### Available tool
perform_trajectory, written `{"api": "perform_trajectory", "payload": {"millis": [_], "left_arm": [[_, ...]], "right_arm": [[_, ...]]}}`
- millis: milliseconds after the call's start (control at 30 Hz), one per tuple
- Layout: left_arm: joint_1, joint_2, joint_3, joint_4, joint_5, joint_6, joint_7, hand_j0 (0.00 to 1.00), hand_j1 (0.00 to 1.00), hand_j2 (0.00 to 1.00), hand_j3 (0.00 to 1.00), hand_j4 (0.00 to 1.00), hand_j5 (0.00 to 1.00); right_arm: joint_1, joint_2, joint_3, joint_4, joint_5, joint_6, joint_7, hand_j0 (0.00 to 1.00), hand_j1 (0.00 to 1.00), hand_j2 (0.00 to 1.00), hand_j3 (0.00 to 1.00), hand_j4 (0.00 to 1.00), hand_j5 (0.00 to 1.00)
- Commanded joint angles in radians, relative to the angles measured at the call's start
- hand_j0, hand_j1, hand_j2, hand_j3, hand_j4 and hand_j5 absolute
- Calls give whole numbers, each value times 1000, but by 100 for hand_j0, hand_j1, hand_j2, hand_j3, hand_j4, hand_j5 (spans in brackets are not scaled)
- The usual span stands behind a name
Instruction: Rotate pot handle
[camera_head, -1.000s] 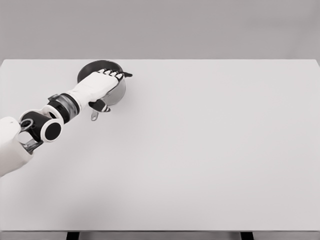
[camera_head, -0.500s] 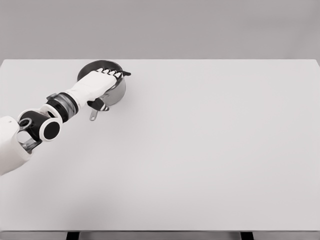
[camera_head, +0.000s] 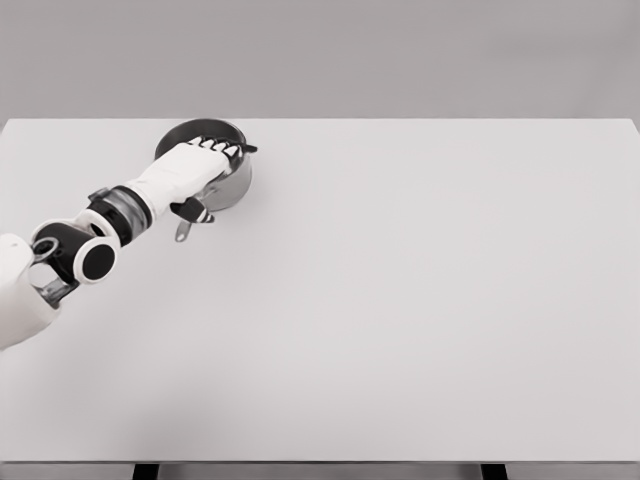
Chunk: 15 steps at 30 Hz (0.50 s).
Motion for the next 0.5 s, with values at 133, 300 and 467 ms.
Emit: {"api": "perform_trajectory", "payload": {"millis": [133,300,467], "left_arm": [[0,19,9,-1,-4,1,-4,100,100,100,100,100,100],[0,31,9,-1,-4,-1,-2,100,100,100,100,100,100],[0,42,9,-1,-4,-1,-4,100,100,100,100,100,100]], "right_arm": [[0,0,0,0,0,1,0,100,100,100,100,100,100],[0,0,0,0,0,0,0,100,100,100,100,100,100],[0,0,0,0,0,0,0,100,100,100,100,100,100]]}}
